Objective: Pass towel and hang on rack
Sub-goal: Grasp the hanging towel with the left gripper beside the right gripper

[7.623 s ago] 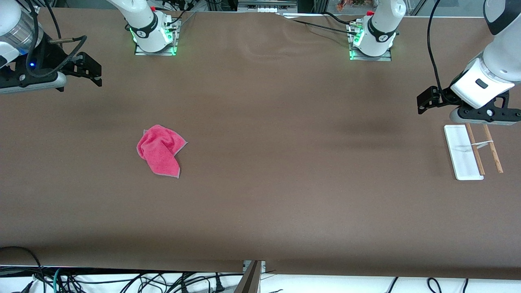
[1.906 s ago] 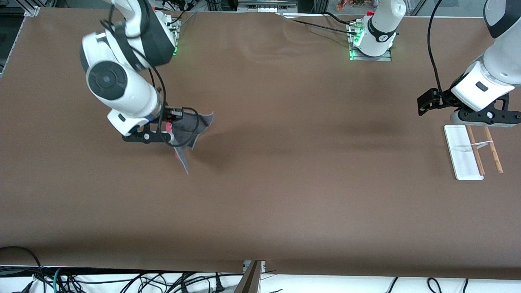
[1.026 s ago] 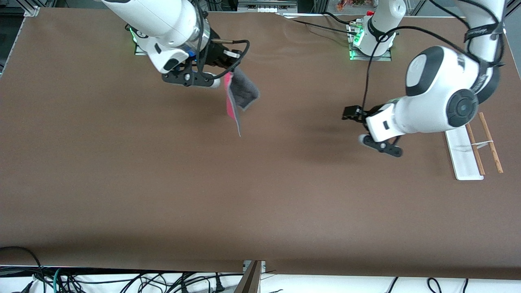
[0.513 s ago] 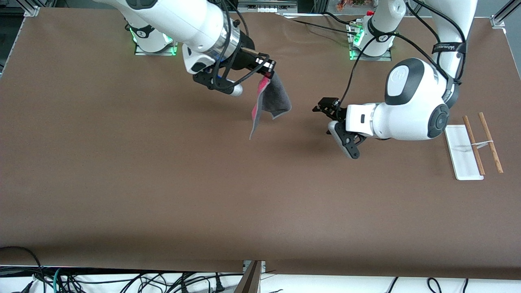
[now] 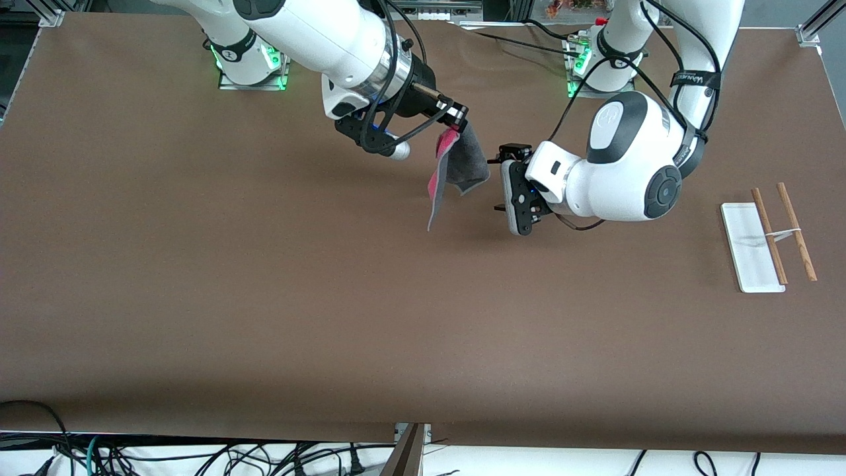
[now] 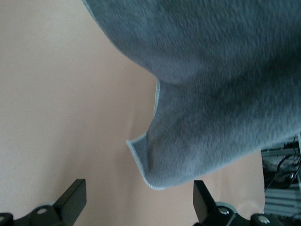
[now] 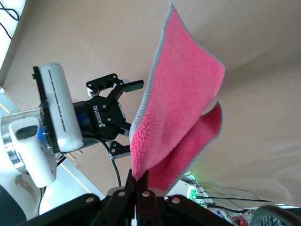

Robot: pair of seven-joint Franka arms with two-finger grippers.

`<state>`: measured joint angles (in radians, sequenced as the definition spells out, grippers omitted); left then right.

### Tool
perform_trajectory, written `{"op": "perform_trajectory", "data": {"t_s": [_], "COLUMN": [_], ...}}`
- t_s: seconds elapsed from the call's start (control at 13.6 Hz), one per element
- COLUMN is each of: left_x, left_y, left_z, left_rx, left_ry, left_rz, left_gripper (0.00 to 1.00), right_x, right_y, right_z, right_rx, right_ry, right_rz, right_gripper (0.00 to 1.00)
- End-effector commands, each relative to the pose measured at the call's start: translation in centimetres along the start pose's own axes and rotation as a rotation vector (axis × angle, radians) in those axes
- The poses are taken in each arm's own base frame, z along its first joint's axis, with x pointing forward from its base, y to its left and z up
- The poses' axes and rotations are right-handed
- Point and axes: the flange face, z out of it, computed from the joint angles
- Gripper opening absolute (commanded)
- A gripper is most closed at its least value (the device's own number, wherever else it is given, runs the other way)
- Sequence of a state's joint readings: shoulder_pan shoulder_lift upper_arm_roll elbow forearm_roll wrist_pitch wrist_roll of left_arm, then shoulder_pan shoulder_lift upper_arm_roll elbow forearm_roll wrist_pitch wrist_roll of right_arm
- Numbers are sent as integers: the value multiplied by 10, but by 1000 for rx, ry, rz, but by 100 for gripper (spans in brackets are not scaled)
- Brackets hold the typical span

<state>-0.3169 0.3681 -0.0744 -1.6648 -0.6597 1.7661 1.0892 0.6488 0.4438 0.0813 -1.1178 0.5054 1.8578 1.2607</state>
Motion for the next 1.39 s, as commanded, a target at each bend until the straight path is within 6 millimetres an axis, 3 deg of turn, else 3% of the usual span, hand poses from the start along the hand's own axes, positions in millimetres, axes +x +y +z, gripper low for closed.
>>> {"op": "perform_trajectory", "data": {"t_s": [0.0,0.22,0.37,0.51,0.66,0.73,0.81,1.03,1.1,1.25,1.32], "left_x": [2,11,13,8,3,2,1,-1,-1,-3,-2], "left_y": [4,12,12,9,9,8,7,5,5,4,4], "left_z": [8,32,38,46,51,50,49,44,44,41,38], "left_rx": [-21,-4,-10,-23,-34,-33,-32,-28,-29,-27,-24], "left_ry": [20,63,86,87,92,94,94,100,99,99,95], "left_rz": [114,165,194,223,251,265,268,264,265,262,267], "left_gripper": [100,99,87,57,16,5,0,0,0,0,0], "right_x": [-4,-4,-4,-3,-3,-3,-3,-1,0,7,11], "right_y": [-6,-6,-6,-6,-6,-6,-6,-6,-6,-5,-5], "right_z": [-3,-3,-3,-4,-4,-4,-4,-4,-7,-10,-12], "right_rx": [18,18,18,19,19,19,19,20,23,28,31], "right_ry": [-15,-15,-15,-15,-15,-15,-15,-13,-13,-9,-4], "right_rz": [15,15,15,18,18,18,18,20,21,30,34], "right_gripper": [0,0,0,0,0,0,0,2,23,85,100]}}
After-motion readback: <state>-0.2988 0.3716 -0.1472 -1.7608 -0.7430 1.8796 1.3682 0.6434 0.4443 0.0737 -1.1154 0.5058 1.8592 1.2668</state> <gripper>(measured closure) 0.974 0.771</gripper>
